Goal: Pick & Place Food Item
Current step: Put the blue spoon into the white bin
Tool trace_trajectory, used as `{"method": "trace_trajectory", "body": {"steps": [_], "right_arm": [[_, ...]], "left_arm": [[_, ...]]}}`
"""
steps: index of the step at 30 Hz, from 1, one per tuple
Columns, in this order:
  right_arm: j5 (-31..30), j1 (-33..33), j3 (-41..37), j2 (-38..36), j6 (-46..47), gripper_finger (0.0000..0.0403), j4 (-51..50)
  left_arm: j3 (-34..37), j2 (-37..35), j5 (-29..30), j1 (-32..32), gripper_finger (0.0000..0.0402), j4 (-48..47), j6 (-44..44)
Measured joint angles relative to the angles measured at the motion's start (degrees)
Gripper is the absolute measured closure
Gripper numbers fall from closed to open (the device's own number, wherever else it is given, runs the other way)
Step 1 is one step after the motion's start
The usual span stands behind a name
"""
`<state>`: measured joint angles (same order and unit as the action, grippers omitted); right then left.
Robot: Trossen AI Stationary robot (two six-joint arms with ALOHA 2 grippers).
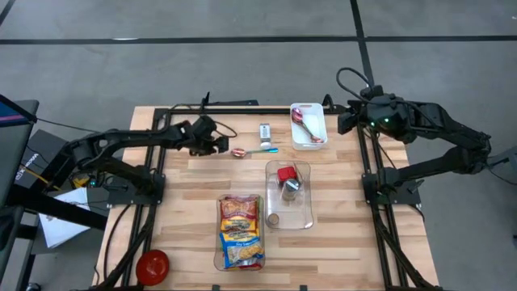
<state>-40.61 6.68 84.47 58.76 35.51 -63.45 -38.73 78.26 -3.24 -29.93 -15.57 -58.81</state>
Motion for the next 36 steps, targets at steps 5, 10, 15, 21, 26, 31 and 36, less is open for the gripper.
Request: {"method": "trace_trajectory", "body": {"steps": [5, 10, 15, 21, 26, 31, 36], "right_arm": [[0.4, 0.0, 0.0, 0.0, -0.2, 0.0196, -0.1], [0.4, 0.0, 0.0, 0.0, -1.0, 0.0196, -0.2], [1.4, 0.0, 0.0, 0.0, -1.7, 0.0196, -0.1], [1.9, 1.1, 0.0, 0.0, -2.8, 0.0196, -0.2], [2.1, 1.9, 0.0, 0.0, -3.1, 0.0196, -0.2], [3.3, 3.0, 0.0, 0.0, -4.4, 0.0196, -0.4], [3.4, 4.5, 0.0, 0.0, -4.9, 0.0196, -0.4]], "left_arm": [[6.8, 0.4, 0.6, -0.4, 0.0185, 14.6, -4.8], [9.3, 1.8, 2.8, -0.4, 0.0224, 19.2, -6.6], [9.5, 4.8, 1.5, -0.4, 0.0229, 23.1, -6.7], [9.5, 10.1, 0.3, -0.4, 0.0218, 30.1, -8.7], [9.4, 13.8, -0.3, 0.1, 0.0222, 34.1, -9.6], [9.4, 15.6, -1.6, 0.1, 0.0230, 37.4, -9.6], [9.4, 15.6, -2.0, 0.1, 0.0236, 37.3, -9.4]]}}
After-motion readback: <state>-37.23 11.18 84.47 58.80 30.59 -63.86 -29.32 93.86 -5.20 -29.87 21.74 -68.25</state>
